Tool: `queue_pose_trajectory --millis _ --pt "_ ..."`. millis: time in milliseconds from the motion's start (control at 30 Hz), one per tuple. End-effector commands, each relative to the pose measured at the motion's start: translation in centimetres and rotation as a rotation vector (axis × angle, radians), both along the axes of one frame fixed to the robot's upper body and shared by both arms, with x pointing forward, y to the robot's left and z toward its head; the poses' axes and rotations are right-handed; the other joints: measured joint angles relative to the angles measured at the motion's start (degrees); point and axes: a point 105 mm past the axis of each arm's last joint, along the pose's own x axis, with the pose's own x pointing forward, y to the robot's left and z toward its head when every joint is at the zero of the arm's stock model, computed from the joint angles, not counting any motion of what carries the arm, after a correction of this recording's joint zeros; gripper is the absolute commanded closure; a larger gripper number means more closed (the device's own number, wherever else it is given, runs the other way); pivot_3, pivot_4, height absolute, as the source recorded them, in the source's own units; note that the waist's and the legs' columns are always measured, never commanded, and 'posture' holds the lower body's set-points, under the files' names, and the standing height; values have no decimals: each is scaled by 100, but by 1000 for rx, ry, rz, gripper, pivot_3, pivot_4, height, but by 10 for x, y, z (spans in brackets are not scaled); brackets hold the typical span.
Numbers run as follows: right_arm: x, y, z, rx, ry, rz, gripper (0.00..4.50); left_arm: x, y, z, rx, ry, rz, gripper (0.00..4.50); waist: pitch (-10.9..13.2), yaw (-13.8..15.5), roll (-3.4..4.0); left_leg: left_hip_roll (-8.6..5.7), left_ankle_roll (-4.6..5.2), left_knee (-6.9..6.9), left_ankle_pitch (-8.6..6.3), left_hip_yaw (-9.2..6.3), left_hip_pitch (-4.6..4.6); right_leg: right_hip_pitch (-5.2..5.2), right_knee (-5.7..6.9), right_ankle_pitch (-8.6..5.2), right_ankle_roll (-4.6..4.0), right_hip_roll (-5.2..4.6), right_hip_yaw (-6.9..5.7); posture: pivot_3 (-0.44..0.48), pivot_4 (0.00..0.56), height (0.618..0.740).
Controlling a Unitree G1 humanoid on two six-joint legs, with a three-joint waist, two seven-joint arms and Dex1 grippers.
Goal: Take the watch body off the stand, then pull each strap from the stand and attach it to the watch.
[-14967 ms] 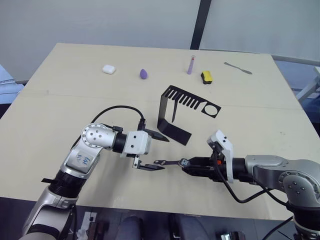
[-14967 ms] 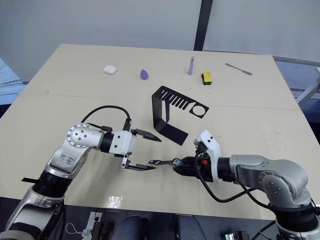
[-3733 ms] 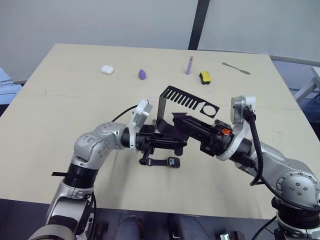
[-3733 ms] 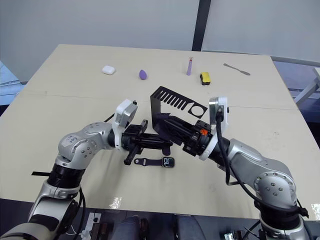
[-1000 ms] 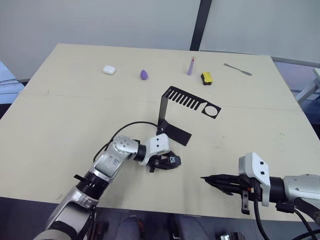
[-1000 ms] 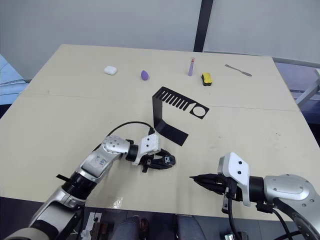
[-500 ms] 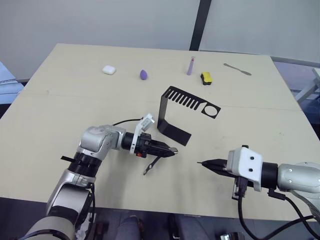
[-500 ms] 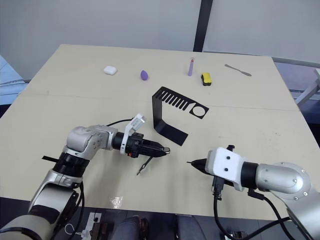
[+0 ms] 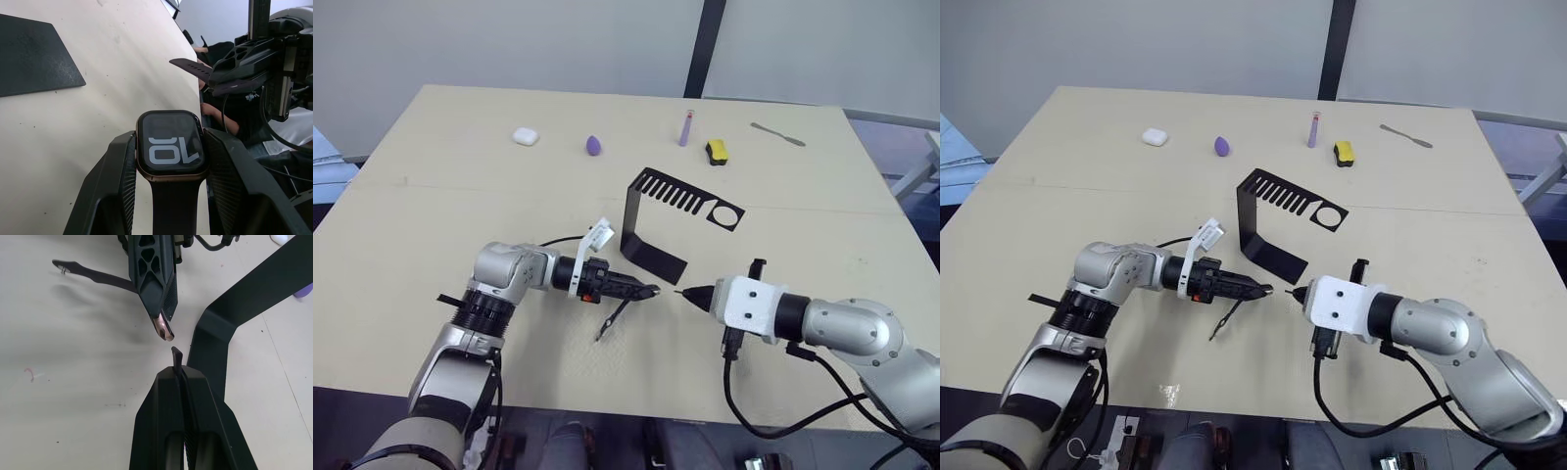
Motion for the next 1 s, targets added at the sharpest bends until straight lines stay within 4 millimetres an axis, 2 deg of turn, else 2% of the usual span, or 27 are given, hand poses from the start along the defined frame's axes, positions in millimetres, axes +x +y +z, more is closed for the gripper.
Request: queue_pose_trajectory --millis 33,267,1000 --pt "3 5 7 5 -56 0 4500 3 -1 13 -43 -32 2 2914 0 2 0 0 0 0 0 0 0 -1 1 0 0 0 0 0 150 740" --pt "5 12 7 3 -76 20 4500 4 -2 16 -60 -39 17 2914 0 2 0 0 -1 5 0 0 0 -3 8 -1 -1 -1 -1 0 150 740" --pt "10 16 4 -24 -107 31 4500 4 -4 21 -87 -39 20 2914 0 1 0 0 -3 16 -2 0 -1 -4 19 -1 -2 -1 -2 0 150 740"
